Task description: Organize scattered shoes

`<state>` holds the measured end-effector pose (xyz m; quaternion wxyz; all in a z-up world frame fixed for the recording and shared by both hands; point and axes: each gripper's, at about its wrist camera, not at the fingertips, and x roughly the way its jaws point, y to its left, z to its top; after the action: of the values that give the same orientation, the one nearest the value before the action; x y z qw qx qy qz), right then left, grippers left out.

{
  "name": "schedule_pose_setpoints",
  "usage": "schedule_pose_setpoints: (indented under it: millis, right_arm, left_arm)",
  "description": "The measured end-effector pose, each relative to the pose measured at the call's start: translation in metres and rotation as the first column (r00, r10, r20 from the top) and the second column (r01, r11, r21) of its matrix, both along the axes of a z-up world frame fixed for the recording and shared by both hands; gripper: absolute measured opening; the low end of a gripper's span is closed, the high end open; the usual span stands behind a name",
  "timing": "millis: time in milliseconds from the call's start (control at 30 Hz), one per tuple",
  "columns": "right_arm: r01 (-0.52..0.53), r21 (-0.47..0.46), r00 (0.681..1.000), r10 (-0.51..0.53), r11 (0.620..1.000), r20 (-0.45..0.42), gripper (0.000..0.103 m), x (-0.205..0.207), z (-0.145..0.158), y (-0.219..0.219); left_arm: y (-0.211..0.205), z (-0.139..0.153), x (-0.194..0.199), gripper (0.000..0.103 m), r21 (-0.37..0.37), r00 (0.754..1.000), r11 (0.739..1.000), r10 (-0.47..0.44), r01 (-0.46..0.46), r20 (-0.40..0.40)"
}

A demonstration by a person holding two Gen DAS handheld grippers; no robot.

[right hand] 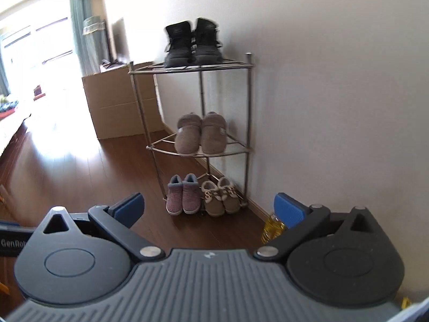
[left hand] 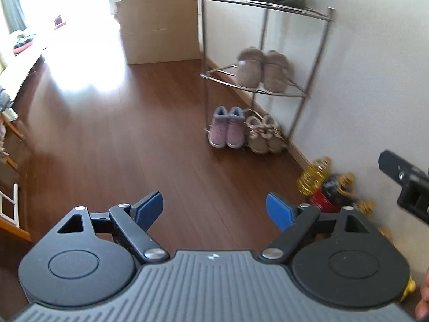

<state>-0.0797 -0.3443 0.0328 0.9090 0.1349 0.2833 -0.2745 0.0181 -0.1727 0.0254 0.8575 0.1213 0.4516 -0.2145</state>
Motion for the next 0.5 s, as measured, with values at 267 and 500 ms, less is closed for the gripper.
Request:
schedule_pose_setpoints:
  millis: [267, 500]
  right_arm:
    - [0.011, 0.031, 0.996, -0.014, 0.999, 0.091, 0.102, -0.051, 0.054, 0.015]
    - [0.012, 0.062, 0.997, -0.017, 0.998, 0.07, 0.102, -0.054, 0.061, 0.045]
  left_arm:
    - [0.017, 0.065, -0.038, 0.092, -0.044, 0.99, 0.997, -0.057, 0.063, 0.126]
    - [0.051, 0.091, -0.047, 0.092, -0.048, 0.987, 0.996, -0.067, 0.074, 0.147]
